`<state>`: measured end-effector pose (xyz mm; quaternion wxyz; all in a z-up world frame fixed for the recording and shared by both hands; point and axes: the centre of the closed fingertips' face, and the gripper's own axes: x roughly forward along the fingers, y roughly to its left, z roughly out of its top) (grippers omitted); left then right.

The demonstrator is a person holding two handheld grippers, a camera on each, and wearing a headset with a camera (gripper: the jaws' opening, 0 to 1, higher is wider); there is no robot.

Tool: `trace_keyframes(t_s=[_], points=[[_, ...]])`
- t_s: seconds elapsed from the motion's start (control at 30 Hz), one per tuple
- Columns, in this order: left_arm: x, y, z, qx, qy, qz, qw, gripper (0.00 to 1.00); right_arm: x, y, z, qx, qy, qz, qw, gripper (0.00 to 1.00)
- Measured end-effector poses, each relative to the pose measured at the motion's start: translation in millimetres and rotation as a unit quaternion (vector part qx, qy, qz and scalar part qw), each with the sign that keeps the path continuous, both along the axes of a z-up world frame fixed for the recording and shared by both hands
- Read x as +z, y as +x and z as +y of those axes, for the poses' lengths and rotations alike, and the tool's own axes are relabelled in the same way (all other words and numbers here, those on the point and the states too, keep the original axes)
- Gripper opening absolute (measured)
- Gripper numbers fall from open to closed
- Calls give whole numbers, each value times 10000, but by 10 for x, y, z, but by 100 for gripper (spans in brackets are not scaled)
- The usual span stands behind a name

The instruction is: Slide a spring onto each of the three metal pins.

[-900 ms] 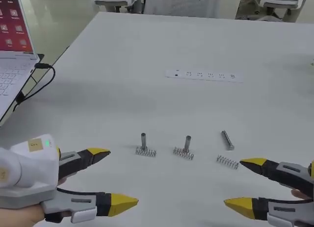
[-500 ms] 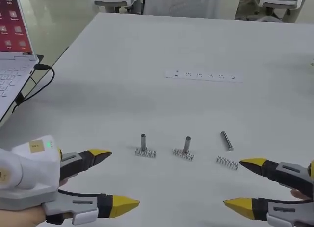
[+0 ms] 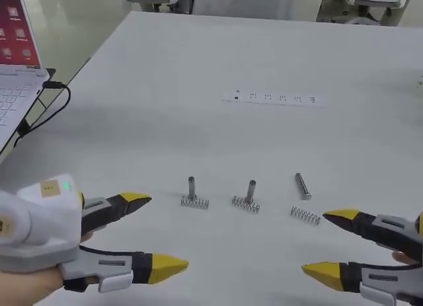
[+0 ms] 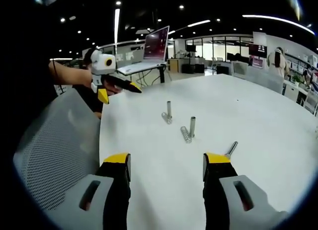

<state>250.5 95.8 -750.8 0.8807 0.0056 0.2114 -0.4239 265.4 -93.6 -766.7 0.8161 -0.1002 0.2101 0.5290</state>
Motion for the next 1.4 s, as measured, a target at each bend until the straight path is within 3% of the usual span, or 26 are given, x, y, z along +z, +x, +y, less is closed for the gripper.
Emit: trace_keyframes(t_s=[0.17, 0.27, 0.37, 0.6, 0.97, 1.4], points=[[-2, 35, 23, 31, 8, -19, 10000, 75, 24, 57, -38, -94, 87, 5, 9999, 58], [2, 46, 26, 40, 2, -23, 10000, 74, 10, 105, -77, -104, 5, 8, 9999, 57], [-13, 55, 29, 50, 9, -11, 10000, 74, -32, 188, -133, -100, -266, -5, 9996, 54], [-26, 81, 28, 68, -14, -5, 10000, 74, 7, 373, -122, -59, -427, -81, 9990, 52], [-19, 91, 19, 76, -55, 2, 10000, 73, 68, 807, -126, -360, -608, 59, 9975, 45], [-57, 85, 30, 83, -11, 43, 10000, 73, -54, 1056, -143, -441, -847, 289, 9950, 41]])
